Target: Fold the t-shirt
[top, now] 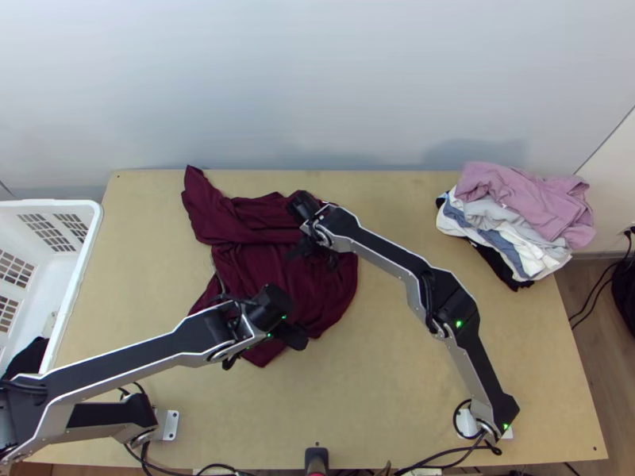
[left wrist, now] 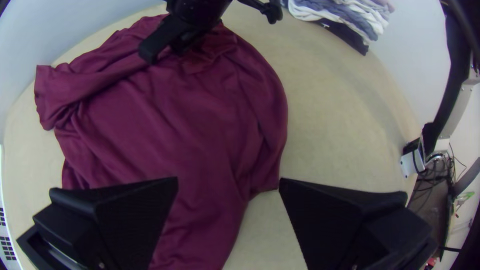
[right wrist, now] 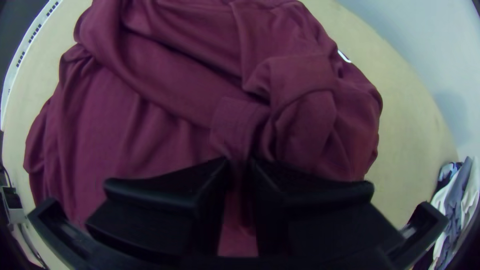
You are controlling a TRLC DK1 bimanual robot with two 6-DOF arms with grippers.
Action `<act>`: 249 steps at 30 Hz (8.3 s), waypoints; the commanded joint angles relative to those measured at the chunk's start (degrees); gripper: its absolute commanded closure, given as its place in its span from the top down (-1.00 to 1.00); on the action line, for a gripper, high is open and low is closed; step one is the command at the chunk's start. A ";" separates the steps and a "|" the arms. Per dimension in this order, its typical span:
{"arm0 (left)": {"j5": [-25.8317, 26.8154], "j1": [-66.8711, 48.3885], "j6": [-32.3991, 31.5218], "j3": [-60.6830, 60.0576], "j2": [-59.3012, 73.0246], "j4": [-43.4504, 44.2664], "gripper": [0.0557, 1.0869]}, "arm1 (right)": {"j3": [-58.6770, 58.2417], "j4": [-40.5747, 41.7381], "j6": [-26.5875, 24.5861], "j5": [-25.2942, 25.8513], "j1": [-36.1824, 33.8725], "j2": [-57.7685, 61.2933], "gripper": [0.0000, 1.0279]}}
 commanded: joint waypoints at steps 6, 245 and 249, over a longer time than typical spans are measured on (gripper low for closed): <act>0.00 -0.20 0.62 1.58 6.84 3.30 0.90 | -0.11 0.64 -1.23 0.19 -2.21 -1.44 -0.94; 18.81 46.47 22.24 6.77 16.78 -2.76 0.12 | -28.94 34.13 -4.48 9.24 -20.06 -35.72 -0.95; 18.55 46.56 22.33 7.03 17.48 -2.32 0.08 | -28.94 34.13 -4.48 9.24 -20.06 -35.72 -0.95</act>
